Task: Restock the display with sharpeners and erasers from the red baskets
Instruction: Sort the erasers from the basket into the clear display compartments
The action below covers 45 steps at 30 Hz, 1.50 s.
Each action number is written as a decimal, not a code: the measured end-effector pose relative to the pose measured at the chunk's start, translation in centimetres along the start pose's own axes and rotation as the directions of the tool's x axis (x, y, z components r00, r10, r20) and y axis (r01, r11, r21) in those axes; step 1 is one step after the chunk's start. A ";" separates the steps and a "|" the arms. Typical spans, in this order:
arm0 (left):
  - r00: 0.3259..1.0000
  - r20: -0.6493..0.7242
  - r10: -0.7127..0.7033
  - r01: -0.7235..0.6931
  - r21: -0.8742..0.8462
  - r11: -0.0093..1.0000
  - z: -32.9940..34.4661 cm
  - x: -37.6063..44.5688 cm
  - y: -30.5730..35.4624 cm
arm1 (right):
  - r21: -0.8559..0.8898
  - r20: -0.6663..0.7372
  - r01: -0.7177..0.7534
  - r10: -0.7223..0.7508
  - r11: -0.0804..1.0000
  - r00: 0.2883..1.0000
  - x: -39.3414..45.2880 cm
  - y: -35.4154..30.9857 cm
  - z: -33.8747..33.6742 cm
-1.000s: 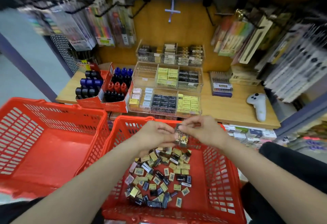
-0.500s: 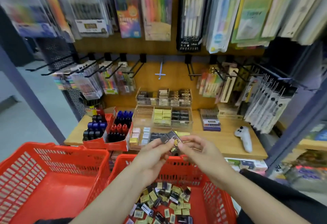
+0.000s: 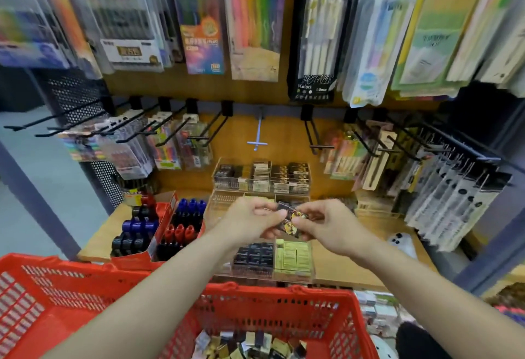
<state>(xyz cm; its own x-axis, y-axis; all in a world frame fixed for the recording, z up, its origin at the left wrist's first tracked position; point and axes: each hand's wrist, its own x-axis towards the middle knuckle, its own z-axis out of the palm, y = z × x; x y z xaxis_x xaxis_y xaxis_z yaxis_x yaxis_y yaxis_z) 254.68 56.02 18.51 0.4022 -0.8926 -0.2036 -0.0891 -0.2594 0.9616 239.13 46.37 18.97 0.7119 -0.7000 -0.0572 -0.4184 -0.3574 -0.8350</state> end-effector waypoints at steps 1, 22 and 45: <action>1.000 0.022 -0.008 0.007 0.026 1.000 -0.3 1.2 0.1 | -0.024 0.015 -0.001 0.002 1.000 1.000 1.2 0.2 -0.3; 0.958 0.004 0.288 -0.192 0.756 0.626 1.1 20.3 -3.8 | -0.482 -0.310 -0.253 0.106 0.839 0.945 21.0 7.7 -1.1; 0.984 0.159 0.077 -0.176 0.887 0.428 3.2 21.1 -3.8 | -0.835 -0.115 -0.068 -0.052 0.546 0.992 17.2 11.4 1.1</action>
<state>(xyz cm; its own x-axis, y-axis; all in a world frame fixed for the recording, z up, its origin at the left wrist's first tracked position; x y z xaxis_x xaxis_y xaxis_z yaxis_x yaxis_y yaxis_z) 260.57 36.97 9.98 0.2443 -0.9571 -0.1560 -0.9169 -0.2803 0.2842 247.17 30.93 7.89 0.6630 -0.7470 0.0493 -0.7481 -0.6636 0.0054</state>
